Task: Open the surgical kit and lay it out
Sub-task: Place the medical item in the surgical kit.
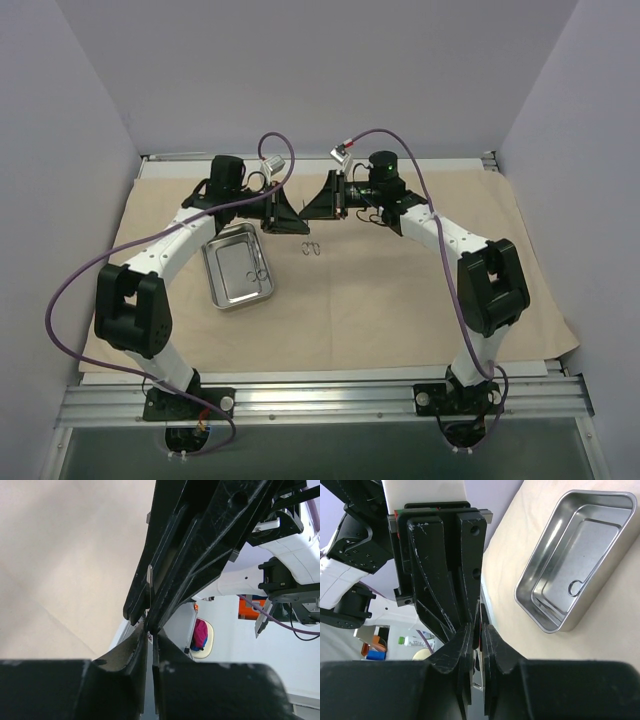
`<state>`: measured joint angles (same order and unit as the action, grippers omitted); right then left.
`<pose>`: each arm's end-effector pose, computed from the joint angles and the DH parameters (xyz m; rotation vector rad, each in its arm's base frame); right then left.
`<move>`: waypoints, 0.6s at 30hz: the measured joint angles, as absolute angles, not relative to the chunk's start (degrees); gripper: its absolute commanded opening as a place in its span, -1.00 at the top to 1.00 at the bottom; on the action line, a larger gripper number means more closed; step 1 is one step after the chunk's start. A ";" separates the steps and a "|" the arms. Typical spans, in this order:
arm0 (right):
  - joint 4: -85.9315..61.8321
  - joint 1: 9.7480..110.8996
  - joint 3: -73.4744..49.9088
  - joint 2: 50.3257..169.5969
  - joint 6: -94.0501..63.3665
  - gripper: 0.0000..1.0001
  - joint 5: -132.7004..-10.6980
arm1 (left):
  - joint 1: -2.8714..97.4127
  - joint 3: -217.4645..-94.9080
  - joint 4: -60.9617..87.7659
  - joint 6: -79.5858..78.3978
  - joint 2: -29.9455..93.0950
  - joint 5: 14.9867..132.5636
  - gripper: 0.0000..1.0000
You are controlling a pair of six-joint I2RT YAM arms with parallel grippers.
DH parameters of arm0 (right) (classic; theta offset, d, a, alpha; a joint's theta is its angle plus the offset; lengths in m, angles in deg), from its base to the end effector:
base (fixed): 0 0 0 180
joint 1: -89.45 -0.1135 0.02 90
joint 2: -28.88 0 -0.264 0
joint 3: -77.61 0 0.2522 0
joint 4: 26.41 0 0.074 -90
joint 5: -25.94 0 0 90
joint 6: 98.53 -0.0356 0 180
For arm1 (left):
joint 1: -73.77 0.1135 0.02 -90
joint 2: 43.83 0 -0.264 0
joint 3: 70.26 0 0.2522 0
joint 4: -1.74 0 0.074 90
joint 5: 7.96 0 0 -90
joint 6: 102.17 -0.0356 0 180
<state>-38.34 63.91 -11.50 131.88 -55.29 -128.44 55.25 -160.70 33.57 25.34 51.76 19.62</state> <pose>0.3593 0.2073 0.3071 -0.6860 1.8152 1.7878 0.3400 -0.1472 0.2992 0.2978 2.3183 -1.7209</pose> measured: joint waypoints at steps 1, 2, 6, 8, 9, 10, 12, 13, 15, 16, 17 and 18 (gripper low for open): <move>-38.60 63.93 -11.50 131.88 -55.44 1.00 -128.46 | 55.27 -160.64 33.24 25.58 51.76 19.60 0.63; -38.62 63.95 -11.50 131.88 -55.44 1.00 -128.39 | 55.38 -160.64 32.98 25.72 51.76 19.58 0.53; -34.40 63.95 -12.48 131.90 -52.71 1.00 -127.43 | 56.30 -160.59 32.81 25.80 51.76 19.65 -0.10; -29.70 63.98 -14.01 131.90 -50.11 1.00 -126.23 | 57.19 -160.66 33.40 25.08 51.76 19.93 -0.27; -27.58 64.00 -14.91 131.90 -48.75 1.00 -125.49 | 57.61 -160.70 34.10 24.40 51.76 20.26 -0.30; -25.75 64.11 -15.78 131.90 -47.57 1.00 -124.68 | 58.00 -160.83 35.17 23.49 51.76 20.67 -0.34; -21.33 64.41 -17.75 131.93 -44.95 1.00 -122.54 | 58.98 -161.25 38.18 20.91 51.76 21.98 -0.35; -19.19 64.70 -18.74 132.08 -43.62 1.00 -121.40 | 59.44 -161.45 39.97 19.53 51.76 22.81 -0.35; -12.94 65.51 -21.82 132.86 -40.67 1.00 -118.08 | 60.67 -162.06 43.84 16.49 51.76 25.74 -0.35; -9.64 65.99 -23.76 133.63 -38.72 1.00 -115.24 | 61.48 -162.54 46.29 14.90 51.76 28.06 -0.34; -6.73 66.66 -25.51 134.46 -37.00 1.00 -112.68 | 62.28 -163.04 48.72 13.32 51.76 31.12 -0.34; -4.13 67.41 -26.80 135.09 -35.40 1.00 -109.75 | 63.03 -163.72 51.23 11.75 51.78 34.20 -0.34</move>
